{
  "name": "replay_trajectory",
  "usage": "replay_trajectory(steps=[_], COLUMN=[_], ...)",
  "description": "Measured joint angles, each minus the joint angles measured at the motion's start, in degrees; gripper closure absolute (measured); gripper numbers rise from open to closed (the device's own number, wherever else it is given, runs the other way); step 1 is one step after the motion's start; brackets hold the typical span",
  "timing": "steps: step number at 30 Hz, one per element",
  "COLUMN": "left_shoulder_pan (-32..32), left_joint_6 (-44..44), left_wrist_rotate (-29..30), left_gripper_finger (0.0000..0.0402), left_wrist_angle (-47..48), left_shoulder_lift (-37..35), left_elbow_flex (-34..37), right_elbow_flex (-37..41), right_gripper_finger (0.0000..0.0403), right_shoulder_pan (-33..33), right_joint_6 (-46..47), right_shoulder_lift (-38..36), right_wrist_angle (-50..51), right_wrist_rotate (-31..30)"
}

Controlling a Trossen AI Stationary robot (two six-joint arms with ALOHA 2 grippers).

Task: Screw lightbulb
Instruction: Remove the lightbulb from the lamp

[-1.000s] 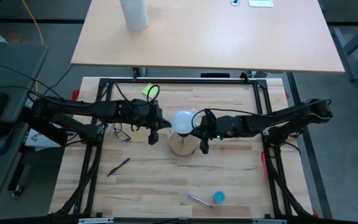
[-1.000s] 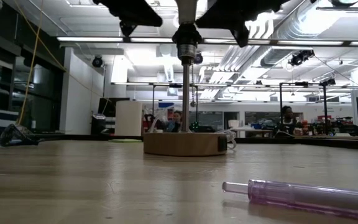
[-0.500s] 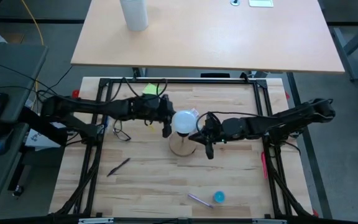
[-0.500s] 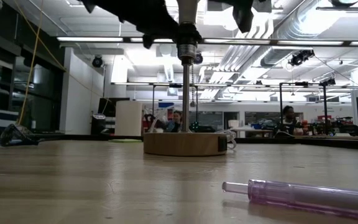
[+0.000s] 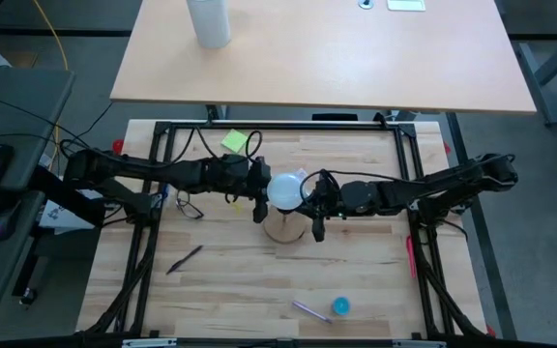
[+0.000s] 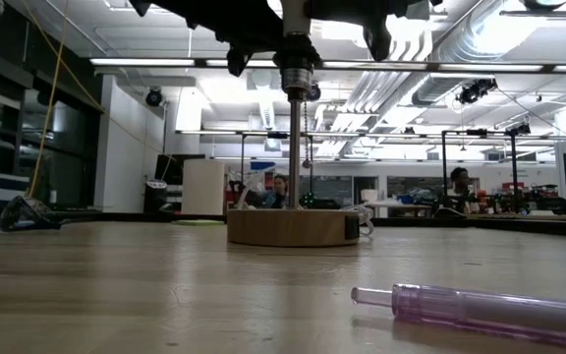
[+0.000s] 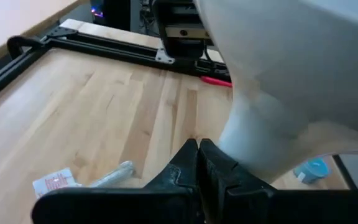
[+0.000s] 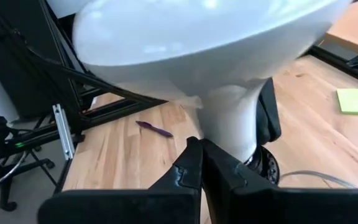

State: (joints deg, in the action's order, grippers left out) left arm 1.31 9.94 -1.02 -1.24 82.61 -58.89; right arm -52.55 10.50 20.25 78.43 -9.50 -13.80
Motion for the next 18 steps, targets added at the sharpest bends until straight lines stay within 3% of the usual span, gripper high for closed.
replay_trajectory(steps=[5, 18], left_shoulder_pan=[-1.69, -2.65], left_joint_6=[1.39, 0.01], left_wrist_rotate=[0.47, 0.93], left_gripper_finger=[0.0401, 0.0401], left_wrist_angle=[3.09, 22.01], left_shoulder_lift=[-1.94, -13.5], left_elbow_flex=[0.0, 0.02], right_elbow_flex=[0.02, 0.02], right_gripper_finger=[0.0403, 0.0403], right_shoulder_pan=[-0.02, -3.44], right_joint_6=[-2.33, -4.8], right_shoulder_lift=[-0.17, -1.48], right_wrist_angle=[0.26, 4.9], right_wrist_rotate=[-0.59, -2.16])
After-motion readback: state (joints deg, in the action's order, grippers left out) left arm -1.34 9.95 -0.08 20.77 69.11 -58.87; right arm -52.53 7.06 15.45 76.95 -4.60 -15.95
